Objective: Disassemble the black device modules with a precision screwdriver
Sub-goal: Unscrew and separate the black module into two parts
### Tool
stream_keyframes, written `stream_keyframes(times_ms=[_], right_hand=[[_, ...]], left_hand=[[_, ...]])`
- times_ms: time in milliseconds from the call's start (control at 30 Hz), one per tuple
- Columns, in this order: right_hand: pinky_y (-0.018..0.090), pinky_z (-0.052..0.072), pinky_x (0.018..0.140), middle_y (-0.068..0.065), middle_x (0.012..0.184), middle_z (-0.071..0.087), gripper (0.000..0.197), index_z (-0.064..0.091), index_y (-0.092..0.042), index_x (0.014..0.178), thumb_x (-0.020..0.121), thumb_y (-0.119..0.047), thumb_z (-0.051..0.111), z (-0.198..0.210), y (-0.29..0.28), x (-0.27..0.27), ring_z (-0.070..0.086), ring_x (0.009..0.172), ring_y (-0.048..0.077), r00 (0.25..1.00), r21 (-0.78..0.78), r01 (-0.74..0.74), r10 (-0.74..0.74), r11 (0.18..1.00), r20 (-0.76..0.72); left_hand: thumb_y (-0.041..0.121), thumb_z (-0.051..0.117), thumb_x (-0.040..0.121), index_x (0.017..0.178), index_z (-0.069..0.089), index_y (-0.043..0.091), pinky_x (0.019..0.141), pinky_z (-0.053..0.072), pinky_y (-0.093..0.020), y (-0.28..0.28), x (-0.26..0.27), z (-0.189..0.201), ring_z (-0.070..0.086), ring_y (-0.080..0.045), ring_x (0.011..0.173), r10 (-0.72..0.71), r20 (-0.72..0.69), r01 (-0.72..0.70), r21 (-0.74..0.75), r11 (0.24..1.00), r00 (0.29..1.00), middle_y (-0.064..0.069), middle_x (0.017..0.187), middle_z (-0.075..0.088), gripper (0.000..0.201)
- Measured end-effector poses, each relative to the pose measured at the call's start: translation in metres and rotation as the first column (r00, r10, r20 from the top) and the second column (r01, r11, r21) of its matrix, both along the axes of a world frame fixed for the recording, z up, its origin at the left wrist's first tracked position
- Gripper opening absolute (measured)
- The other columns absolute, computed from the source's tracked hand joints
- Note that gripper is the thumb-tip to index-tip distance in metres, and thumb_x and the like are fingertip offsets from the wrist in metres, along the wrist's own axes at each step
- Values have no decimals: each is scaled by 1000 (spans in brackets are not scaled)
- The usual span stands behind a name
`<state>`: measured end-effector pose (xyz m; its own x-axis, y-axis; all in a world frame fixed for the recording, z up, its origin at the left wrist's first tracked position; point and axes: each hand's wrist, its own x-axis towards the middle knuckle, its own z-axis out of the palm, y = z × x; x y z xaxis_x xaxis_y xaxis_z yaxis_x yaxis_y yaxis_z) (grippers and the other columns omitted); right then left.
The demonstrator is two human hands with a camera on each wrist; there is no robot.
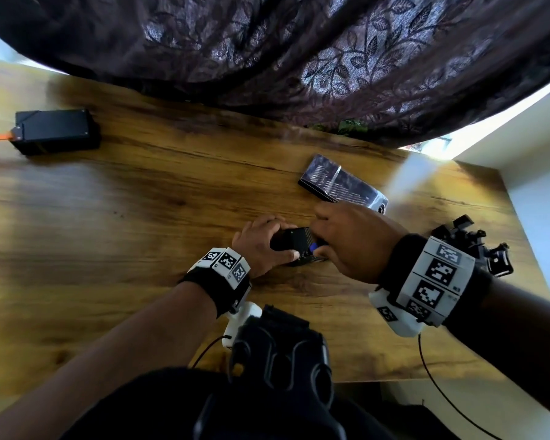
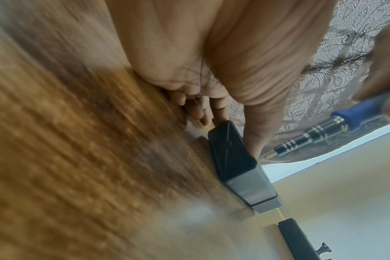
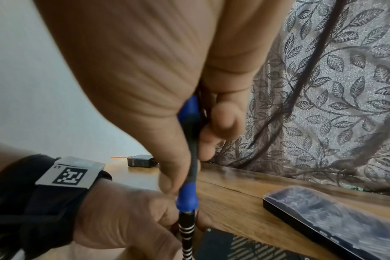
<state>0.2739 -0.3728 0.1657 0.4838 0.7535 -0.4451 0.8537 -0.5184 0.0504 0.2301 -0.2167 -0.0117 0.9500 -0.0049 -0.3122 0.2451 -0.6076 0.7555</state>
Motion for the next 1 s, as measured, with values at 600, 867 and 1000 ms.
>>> stream_keyframes(times_ms=[600, 867, 1000], right_hand=[[32, 51, 82, -2, 96, 51, 31, 69, -16, 111, 103, -40, 52, -2, 6, 1, 53, 86, 15, 999, -63, -33, 35, 997, 23], [35, 53, 83, -3, 106, 60, 31, 61, -20, 115, 96, -44, 62, -2, 3, 4, 59, 92, 17, 1000, -17, 19, -19, 1000, -7], [31, 43, 70, 4, 99, 56, 16, 68, -13, 103, 89, -18, 73, -10, 3, -4, 53, 84, 19, 999, 109, -45, 44, 993, 14]], left_hand=[[59, 72, 82, 134, 49, 52, 113, 29, -47, 1, -1, -1, 36, -15, 137, 10, 36, -8, -37, 999, 999, 22, 147, 37, 57], [56, 72, 83, 137, 49, 47, 114, 26, -45, 1, -2, 3, 32, -16, 140, 4, 25, -3, -24, 1000, 1000, 17, 151, 35, 60], [58, 72, 83, 136, 48, 47, 114, 25, -45, 0, -2, 3, 31, -18, 142, 11, 12, -10, -10, 1000, 1000, 15, 154, 34, 60]])
